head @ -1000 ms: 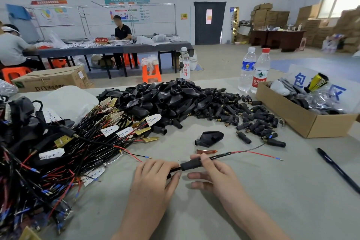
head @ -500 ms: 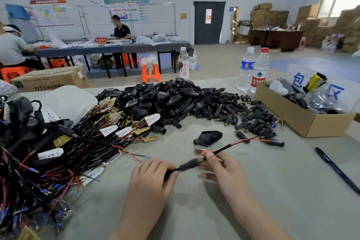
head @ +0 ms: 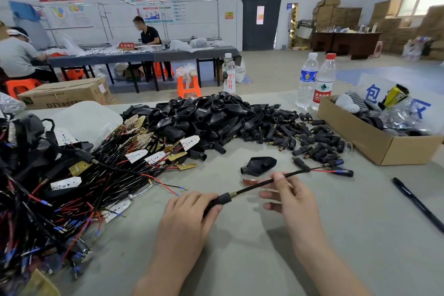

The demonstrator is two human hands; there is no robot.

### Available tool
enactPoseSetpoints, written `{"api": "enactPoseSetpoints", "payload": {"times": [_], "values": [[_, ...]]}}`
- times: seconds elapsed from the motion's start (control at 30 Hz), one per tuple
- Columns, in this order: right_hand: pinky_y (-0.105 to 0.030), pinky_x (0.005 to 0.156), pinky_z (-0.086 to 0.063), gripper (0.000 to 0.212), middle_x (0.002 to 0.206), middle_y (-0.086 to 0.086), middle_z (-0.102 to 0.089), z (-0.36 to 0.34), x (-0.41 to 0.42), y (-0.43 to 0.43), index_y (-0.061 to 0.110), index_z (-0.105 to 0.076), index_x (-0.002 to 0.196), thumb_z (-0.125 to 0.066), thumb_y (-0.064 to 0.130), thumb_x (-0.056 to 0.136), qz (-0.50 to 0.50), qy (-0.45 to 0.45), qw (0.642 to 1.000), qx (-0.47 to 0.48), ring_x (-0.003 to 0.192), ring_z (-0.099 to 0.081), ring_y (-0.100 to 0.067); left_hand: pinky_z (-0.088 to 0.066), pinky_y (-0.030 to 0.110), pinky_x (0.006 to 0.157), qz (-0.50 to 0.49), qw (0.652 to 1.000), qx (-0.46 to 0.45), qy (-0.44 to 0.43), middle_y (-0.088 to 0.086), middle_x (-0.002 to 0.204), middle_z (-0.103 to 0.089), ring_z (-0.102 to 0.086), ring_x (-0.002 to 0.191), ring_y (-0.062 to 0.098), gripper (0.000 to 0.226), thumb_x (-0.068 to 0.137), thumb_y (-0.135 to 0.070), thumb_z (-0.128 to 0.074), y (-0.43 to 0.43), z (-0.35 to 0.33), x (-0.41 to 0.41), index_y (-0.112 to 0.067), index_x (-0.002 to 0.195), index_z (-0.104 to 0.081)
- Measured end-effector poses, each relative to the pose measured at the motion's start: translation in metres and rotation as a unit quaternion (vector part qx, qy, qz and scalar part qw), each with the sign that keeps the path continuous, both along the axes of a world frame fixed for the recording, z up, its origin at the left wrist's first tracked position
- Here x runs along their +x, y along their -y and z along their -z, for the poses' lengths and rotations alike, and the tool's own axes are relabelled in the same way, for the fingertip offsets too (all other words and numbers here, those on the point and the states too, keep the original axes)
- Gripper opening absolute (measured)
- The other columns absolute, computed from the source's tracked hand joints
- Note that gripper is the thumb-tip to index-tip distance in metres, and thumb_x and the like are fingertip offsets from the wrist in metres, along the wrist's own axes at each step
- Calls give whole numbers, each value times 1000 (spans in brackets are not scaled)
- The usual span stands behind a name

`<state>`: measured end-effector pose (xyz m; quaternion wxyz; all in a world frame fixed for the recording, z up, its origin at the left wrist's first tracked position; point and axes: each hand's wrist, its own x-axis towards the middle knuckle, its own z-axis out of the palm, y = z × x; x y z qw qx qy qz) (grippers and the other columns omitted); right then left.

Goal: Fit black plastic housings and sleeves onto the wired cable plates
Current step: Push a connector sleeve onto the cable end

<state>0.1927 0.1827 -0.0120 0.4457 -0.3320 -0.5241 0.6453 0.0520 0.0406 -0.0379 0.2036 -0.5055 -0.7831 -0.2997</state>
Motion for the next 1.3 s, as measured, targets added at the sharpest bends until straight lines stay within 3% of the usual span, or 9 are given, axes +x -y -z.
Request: {"api": "enactPoseSetpoints", "payload": {"times": [0.13,0.23,0.33,0.53,0.67,0.8,1.03,1.13,1.3], "values": [[-22,56,-56,20,89,-8,-70,-1,6,-10,14,-65,98,-50,27,103,30,-52,996,-68,71,-73,-17,-37,19,72,-28,999,-19,31,-21,88,-65,-58,79,5,17,88,-46,-57,2,-3,2,-36,98,-67],[-23,59,-57,18,92,-12,-74,3,-1,-1,11,-64,100,-58,28,98,-49,-50,993,-99,74,-71,-20,-38,19,71,-19,999,-20,29,-21,88,-66,-61,79,6,16,88,-44,-59,0,-2,3,-35,98,-68],[-28,60,-59,13,90,-17,-70,9,-13,16,4,-66,102,-62,14,95,-138,9,989,-62,75,-71,-21,-39,22,72,-1,1000,-11,24,-19,87,-67,-62,79,8,25,90,-47,-50,-1,0,3,-33,97,-69],[-22,55,-56,14,85,-10,-74,3,-7,11,11,-71,93,-58,12,98,-55,14,998,-24,73,-73,-14,-39,24,75,15,999,-8,42,-22,90,-65,-59,83,4,26,91,-51,-45,-1,-1,2,-36,98,-66],[-24,56,-55,14,89,-11,-75,4,-10,17,7,-66,100,-56,17,99,-84,-1,996,-41,75,-72,-17,-39,25,74,19,999,-1,28,-21,89,-66,-59,80,5,26,91,-48,-48,-3,0,3,-33,97,-68],[-25,58,-56,5,85,-9,-69,8,-13,23,7,-65,98,-63,7,94,-129,15,991,-36,72,-71,-13,-40,26,74,24,999,0,39,-20,90,-67,-61,81,6,25,90,-47,-49,-2,-1,4,-33,98,-68],[-23,54,-55,8,84,-12,-74,7,-11,18,12,-64,95,-57,10,98,-76,-11,996,-41,69,-72,-16,-40,25,87,29,994,-65,86,-23,97,-61,-57,95,3,25,89,-55,-54,3,-5,-2,-37,103,-64],[-23,54,-55,10,79,-7,-73,8,-11,18,14,-63,94,-55,11,100,-64,-8,997,-31,68,-72,-18,-40,21,85,29,992,-66,104,-23,99,-58,-54,95,1,18,90,-47,-65,5,-6,-1,-39,106,-63],[-23,54,-56,9,73,-3,-74,6,-9,17,9,-60,96,-53,13,101,-50,-7,999,-10,67,-73,-21,-44,23,82,41,991,-65,111,-21,102,-57,-53,94,1,21,91,-48,-61,6,-11,4,-42,112,-61]]}}
